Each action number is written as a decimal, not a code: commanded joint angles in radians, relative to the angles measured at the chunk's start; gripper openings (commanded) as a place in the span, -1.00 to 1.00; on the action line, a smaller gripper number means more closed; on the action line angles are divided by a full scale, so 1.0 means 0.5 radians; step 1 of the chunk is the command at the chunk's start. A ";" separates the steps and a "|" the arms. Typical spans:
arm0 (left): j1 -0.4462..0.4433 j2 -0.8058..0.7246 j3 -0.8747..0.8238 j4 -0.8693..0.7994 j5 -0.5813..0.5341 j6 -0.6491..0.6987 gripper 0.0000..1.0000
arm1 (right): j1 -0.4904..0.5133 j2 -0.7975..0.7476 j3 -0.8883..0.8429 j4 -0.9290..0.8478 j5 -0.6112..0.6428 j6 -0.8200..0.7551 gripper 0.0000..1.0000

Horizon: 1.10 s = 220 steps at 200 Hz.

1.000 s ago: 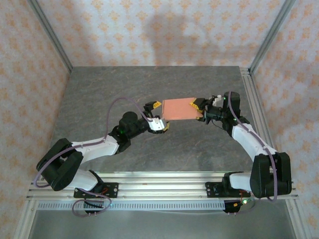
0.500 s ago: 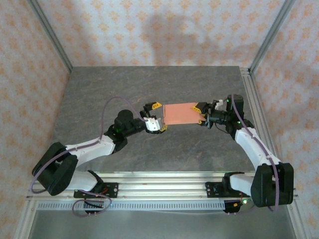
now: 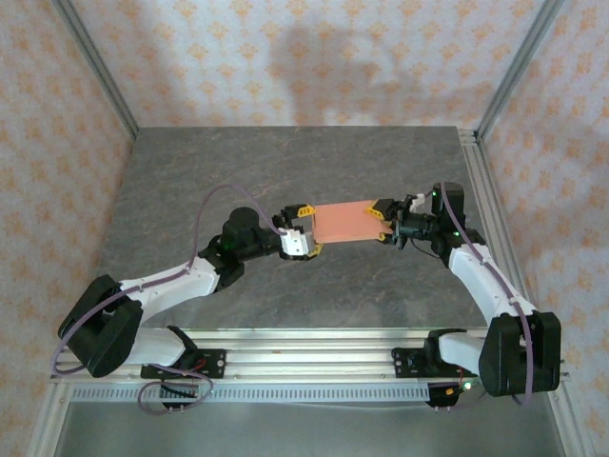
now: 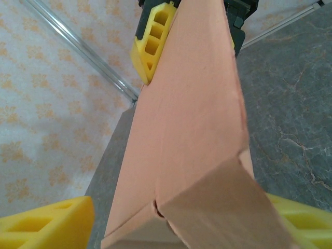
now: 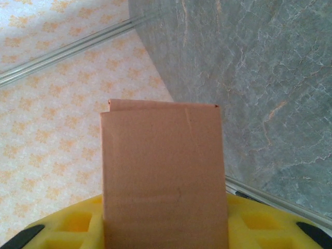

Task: Fold the paper box

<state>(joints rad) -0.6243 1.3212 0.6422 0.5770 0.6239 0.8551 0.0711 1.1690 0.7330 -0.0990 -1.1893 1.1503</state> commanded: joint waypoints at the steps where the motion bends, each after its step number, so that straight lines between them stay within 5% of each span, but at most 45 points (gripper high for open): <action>1: -0.012 0.036 0.100 -0.012 0.063 0.029 0.48 | -0.004 -0.055 0.038 -0.090 -0.034 0.025 -0.45; 122: -0.021 0.090 0.139 -0.086 0.035 0.054 0.15 | -0.004 -0.043 0.022 -0.044 -0.026 0.048 -0.30; 189: -0.017 0.151 0.157 -0.055 0.007 -0.070 -0.03 | -0.008 -0.033 0.033 -0.040 0.054 0.010 0.30; 220: 0.004 0.183 0.171 -0.090 0.001 -0.192 -0.05 | -0.067 -0.106 0.031 -0.057 0.301 -0.179 0.69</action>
<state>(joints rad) -0.6304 1.4002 0.6914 0.5320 0.6392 0.8268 0.0666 1.1561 0.7330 -0.1085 -1.1458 1.1191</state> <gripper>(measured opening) 0.477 0.807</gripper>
